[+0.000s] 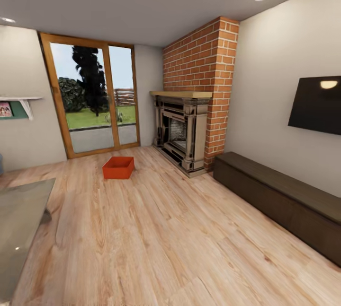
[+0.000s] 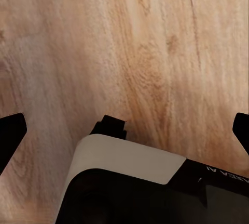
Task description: Move the two storage containers from the living room to the garage. In the garage, place one container on the floor and stack the other container on top of it (either order is fine).
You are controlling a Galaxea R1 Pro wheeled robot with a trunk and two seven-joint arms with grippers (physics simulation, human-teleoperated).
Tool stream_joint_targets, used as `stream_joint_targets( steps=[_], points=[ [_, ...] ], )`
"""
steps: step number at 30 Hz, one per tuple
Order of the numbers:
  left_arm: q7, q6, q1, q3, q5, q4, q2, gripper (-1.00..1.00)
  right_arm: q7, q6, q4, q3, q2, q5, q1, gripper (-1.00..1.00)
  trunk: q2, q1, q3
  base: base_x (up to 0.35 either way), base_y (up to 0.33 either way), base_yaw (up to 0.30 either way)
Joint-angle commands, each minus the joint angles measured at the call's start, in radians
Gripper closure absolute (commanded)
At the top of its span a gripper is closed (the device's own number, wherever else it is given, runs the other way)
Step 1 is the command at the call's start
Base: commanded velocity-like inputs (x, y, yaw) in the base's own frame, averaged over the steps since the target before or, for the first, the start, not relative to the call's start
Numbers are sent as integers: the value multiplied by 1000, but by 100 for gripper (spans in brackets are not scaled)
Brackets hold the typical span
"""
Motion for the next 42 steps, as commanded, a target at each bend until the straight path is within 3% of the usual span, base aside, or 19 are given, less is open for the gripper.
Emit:
stream_joint_targets(
  steps=[1, 23, 42],
  points=[
    [3, -1, -1, 1, 4, 0, 0, -100, -1, -5, 3, 5, 0, -1, -1, -100, -1, 0, -1, 0, 0, 274],
    [3, 0, -1, 1, 5, 0, -2, -100, -1, -5, 3, 5, -1, -3, -1, -100, -1, 0, -1, 4, 0, 274],
    [3, 2, -1, 1, 6, 1, 1, -100, -4, -3, 3, 14, 0, 6, -1, -100, -1, 0, -1, 292, 0, 34]
  ],
)
